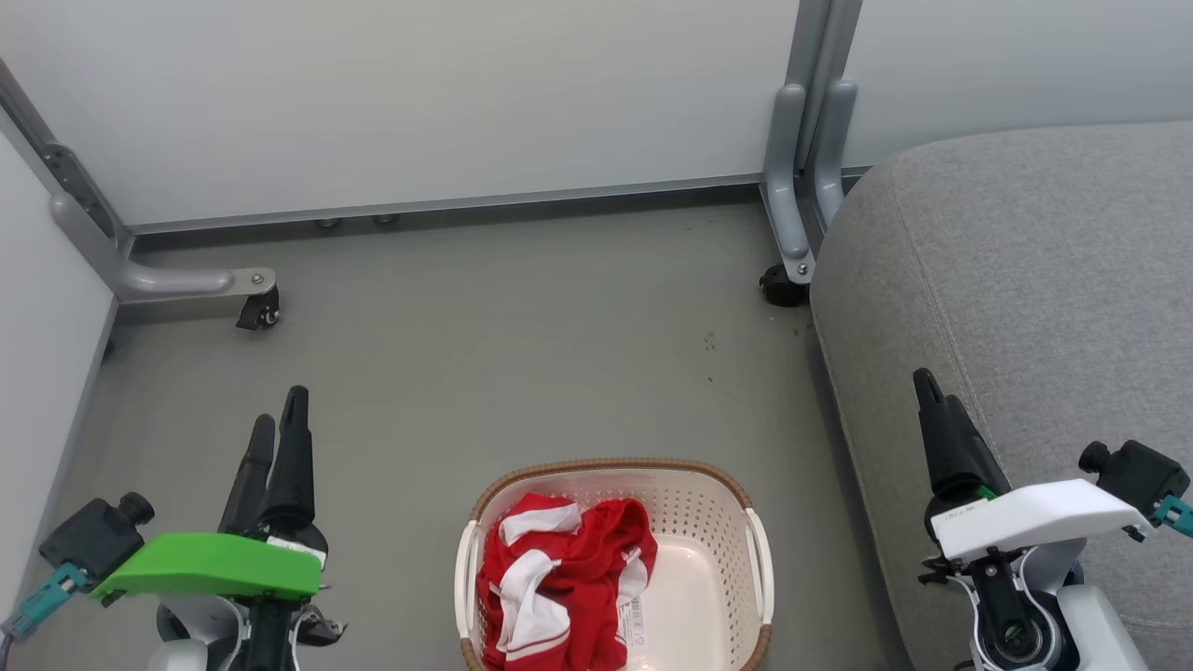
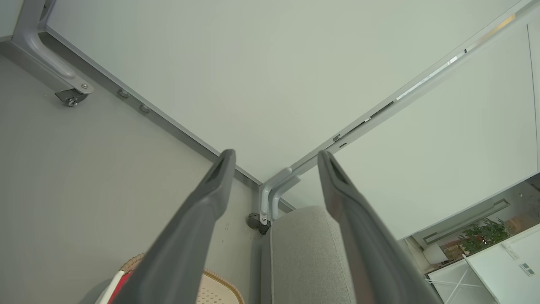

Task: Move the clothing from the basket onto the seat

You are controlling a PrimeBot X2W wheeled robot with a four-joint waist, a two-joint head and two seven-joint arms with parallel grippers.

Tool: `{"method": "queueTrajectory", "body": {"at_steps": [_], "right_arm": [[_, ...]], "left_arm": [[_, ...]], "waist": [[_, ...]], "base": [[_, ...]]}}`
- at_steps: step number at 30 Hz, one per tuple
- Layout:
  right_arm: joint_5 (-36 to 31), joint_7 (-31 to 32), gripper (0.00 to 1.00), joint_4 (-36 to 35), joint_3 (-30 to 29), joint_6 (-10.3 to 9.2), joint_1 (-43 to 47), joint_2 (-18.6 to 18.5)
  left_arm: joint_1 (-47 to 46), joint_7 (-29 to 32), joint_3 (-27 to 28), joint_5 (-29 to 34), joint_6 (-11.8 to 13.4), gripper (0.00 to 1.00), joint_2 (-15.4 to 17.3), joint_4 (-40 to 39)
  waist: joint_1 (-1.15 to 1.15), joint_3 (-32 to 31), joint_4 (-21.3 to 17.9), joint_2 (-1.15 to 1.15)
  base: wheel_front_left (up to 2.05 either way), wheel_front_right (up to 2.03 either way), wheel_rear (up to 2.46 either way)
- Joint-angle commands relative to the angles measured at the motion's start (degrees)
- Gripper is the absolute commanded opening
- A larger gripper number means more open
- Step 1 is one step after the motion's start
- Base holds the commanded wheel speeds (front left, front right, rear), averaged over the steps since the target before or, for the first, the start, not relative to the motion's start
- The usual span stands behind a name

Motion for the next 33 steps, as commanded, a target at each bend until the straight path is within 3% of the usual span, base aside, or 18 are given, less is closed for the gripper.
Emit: {"method": "queueTrajectory", "body": {"at_steps": [1, 18, 33], "right_arm": [[-2.5, -0.7, 1.0, -1.0, 0.4, 0.12, -0.5, -0.3], [-16.8, -3.9, 1.0, -0.3, 3.0, 0.14, -0.4, -0.5], [-27.0, -6.1, 1.0, 1.0, 4.4, 0.15, -0.7, -0.5]], "left_arm": [[-0.9, -0.6, -0.7, 2.6, -0.1, 1.0, 1.3, -0.8], [-0.6, -3.8, -3.2, 16.7, -0.2, 1.0, 2.8, 0.1], [0.1, -6.2, -4.8, 25.7, -0.2, 1.0, 3.5, 1.3]], "waist": [[0.0, 0.0, 0.0, 0.0], [0.0, 0.2, -0.1, 0.0], [0.0, 0.3, -0.2, 0.0]], "base": [[0.0, 0.0, 0.0], [0.0, 0.0, 0.0], [0.0, 0.0, 0.0]]}}
